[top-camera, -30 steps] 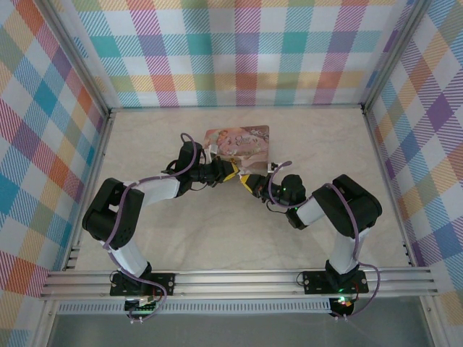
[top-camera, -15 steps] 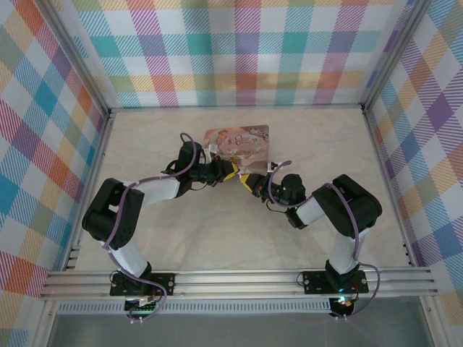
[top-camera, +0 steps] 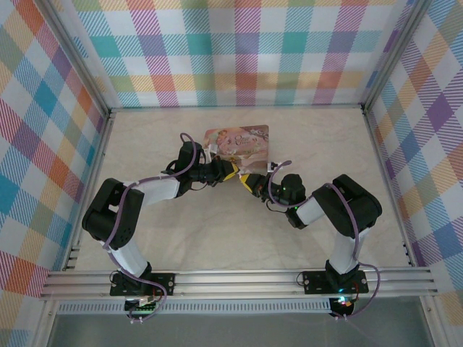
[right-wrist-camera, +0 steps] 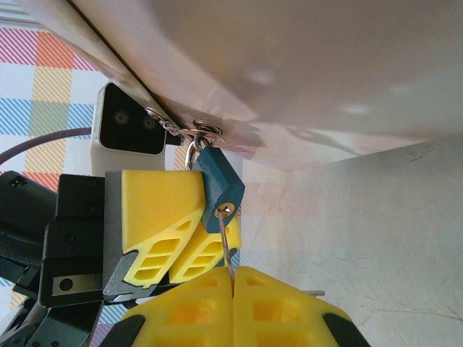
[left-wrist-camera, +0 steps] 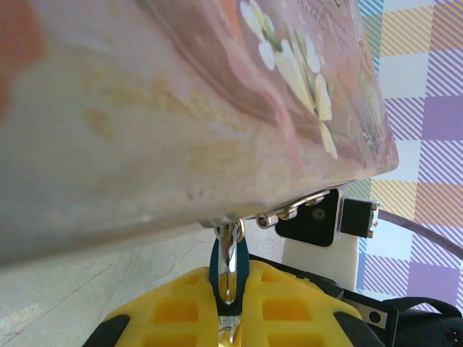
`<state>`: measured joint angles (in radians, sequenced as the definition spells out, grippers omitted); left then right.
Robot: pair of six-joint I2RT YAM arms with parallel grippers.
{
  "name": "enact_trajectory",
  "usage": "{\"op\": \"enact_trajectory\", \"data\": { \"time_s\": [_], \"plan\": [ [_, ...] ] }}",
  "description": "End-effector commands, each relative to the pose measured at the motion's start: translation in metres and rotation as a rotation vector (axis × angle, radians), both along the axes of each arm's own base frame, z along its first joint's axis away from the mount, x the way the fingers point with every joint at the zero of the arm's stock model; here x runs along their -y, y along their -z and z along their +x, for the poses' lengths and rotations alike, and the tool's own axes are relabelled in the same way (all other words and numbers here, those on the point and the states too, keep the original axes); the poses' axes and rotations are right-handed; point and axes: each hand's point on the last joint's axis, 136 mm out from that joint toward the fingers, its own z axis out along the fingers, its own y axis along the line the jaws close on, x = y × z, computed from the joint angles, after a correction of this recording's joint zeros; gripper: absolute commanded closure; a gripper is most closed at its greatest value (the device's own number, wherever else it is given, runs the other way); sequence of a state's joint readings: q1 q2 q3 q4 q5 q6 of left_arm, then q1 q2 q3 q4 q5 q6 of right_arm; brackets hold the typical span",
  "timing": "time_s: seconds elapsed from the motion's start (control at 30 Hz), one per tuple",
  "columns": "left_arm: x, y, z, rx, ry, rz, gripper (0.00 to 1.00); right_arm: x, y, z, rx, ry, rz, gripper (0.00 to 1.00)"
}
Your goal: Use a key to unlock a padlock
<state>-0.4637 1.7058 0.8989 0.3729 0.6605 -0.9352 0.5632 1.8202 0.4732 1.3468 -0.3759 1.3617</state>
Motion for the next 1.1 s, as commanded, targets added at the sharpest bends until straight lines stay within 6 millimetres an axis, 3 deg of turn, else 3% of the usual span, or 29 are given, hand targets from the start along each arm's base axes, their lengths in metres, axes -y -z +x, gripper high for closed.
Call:
{"op": "enact_trajectory", "data": {
  "time_s": [0.0, 0.53, 1.07],
  "plan": [
    [0.0088, -0.0345, -0.0082, 0.075, 0.055, -0.078, 0.9, -0.0061, -0.0216, -0.0023, 0.074, -0.032, 0.042, 1.0],
    [0.0077, -0.0366, -0.0064, 0.081, 0.054, -0.079, 0.9, -0.0017, -0.0177, -0.0079, 0.079, -0.028, 0.024, 1.0],
    [0.0094, -0.0376, -0.0118, 0.074, 0.084, -0.094, 0.9, -0.0075, -0.0249, -0.0006, 0.095, -0.04, 0.037, 1.0]
  ]
}}
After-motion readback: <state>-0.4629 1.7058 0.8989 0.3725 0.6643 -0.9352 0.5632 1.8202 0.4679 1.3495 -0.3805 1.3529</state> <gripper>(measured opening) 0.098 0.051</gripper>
